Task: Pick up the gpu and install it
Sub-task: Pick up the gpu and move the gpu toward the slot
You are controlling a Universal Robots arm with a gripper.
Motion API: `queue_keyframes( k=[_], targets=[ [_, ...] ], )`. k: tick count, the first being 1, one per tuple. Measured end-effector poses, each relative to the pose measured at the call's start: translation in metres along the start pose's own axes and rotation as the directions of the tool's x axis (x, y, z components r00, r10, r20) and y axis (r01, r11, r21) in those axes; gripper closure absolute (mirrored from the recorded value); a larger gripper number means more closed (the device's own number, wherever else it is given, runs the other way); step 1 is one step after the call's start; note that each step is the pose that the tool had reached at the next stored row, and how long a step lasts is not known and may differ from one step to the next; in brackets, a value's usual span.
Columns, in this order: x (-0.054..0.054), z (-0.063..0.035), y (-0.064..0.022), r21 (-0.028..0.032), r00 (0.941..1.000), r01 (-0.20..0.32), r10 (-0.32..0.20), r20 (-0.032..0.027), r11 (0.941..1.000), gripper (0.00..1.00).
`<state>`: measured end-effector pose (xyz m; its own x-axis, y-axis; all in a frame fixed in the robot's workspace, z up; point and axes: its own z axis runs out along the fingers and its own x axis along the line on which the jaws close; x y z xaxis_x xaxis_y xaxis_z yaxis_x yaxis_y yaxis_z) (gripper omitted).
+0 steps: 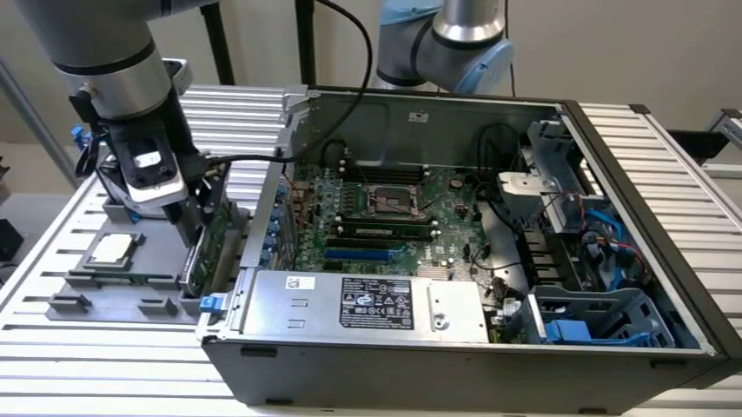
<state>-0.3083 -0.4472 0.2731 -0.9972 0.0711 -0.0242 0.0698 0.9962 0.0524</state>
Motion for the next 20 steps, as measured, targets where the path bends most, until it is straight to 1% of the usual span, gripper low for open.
queue_keyframes(
  k=[7, 9, 11, 14, 15, 20],
  targets=[
    [-0.003, 0.0127, -0.0016, 0.0000, 1.0000, 0.000, 0.000, 0.0006, 1.0000, 0.00],
    [-0.003, 0.0164, -0.0018, -0.0002, 1.0000, 0.000, 0.000, 0.0028, 1.0000, 0.00],
    [-0.003, 0.0201, -0.0020, -0.0005, 1.0000, 0.000, 0.000, 0.0064, 1.0000, 0.00],
    [-0.002, 0.0233, -0.0023, -0.0011, 0.9999, 0.001, -0.001, 0.0166, 1.0000, 0.00],
    [-0.002, 0.0241, -0.0023, -0.0013, 0.9998, 0.001, -0.001, 0.0184, 1.0000, 0.00],
    [-0.001, 0.0286, -0.0027, -0.0013, 0.9998, 0.001, -0.001, 0.0187, 1.0000, 0.00]
  ],
)
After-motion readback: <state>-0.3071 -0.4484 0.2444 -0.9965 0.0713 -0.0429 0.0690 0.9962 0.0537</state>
